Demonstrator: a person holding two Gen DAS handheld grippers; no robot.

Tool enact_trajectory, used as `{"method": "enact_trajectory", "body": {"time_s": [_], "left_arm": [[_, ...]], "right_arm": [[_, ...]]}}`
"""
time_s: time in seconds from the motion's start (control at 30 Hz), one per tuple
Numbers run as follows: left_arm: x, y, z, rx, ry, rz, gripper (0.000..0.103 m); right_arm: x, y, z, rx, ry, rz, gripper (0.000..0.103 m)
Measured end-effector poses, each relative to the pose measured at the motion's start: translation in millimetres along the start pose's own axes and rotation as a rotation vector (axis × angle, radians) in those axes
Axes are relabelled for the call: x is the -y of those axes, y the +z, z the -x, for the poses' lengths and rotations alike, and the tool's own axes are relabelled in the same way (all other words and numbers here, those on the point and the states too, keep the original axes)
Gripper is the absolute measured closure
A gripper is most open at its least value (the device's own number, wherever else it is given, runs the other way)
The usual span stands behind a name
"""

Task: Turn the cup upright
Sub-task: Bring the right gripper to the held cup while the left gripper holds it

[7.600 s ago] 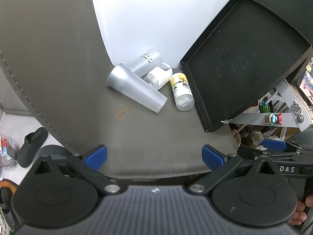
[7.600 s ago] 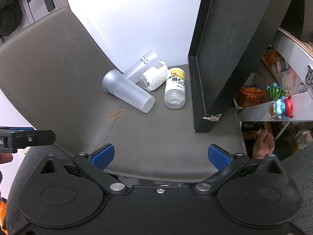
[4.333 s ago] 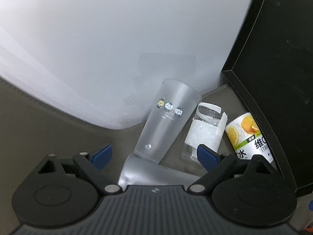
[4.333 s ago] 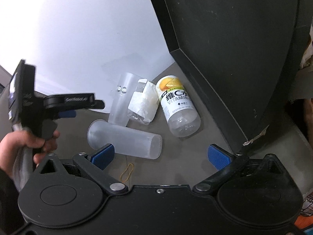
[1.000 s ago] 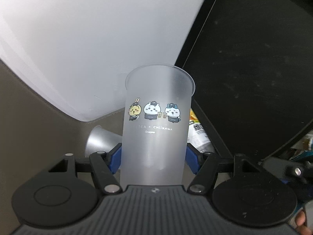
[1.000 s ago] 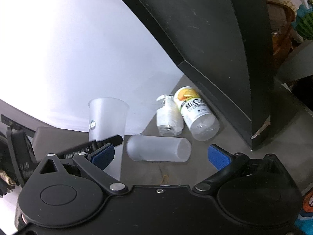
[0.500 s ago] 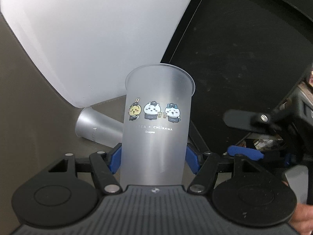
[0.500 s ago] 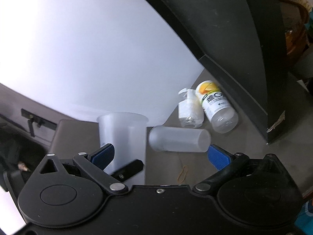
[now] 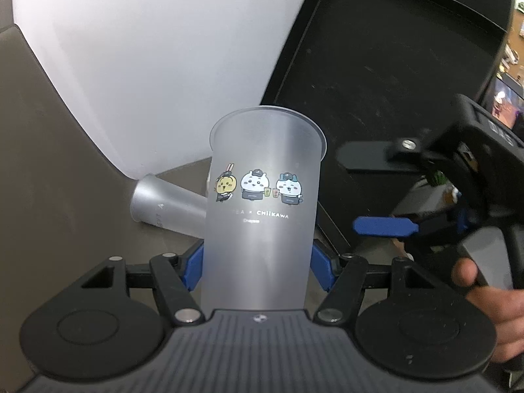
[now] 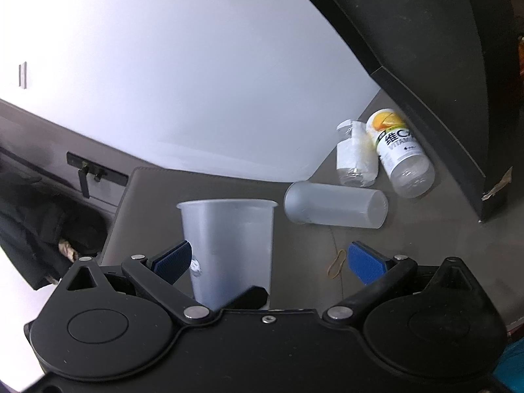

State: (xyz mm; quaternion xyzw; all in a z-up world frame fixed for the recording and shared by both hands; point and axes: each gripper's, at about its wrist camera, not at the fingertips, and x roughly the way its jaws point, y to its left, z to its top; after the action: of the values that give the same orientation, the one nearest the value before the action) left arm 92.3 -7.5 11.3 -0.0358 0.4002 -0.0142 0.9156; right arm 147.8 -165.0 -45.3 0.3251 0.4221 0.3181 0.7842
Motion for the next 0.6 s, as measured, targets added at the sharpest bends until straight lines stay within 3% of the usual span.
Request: {"method": "enact_trajectory", "body": {"time_s": [0.33,0.43,0.47,0.6], "left_arm": [[10,-20,4,-0.018,-0.044,-0.039,0.037],[9,-27,4,-0.029,-0.042,-0.047,0.038],[8,-28,3,-0.032,-0.043,-0.047,0.037],[4,-30,3,-0.037,-0.046,-0.046,0.037]], "right_arm": [[1,-10,-15,-0.08,0.008,0.014,0.001],[-2,-14,-18,-0.098,0.015,0.033,0.017],[-3,-15,-19,-0.108,0.023,0.037,0.027],[-7,-17,-20,-0.123,0.02,0.061,0.03]]}}
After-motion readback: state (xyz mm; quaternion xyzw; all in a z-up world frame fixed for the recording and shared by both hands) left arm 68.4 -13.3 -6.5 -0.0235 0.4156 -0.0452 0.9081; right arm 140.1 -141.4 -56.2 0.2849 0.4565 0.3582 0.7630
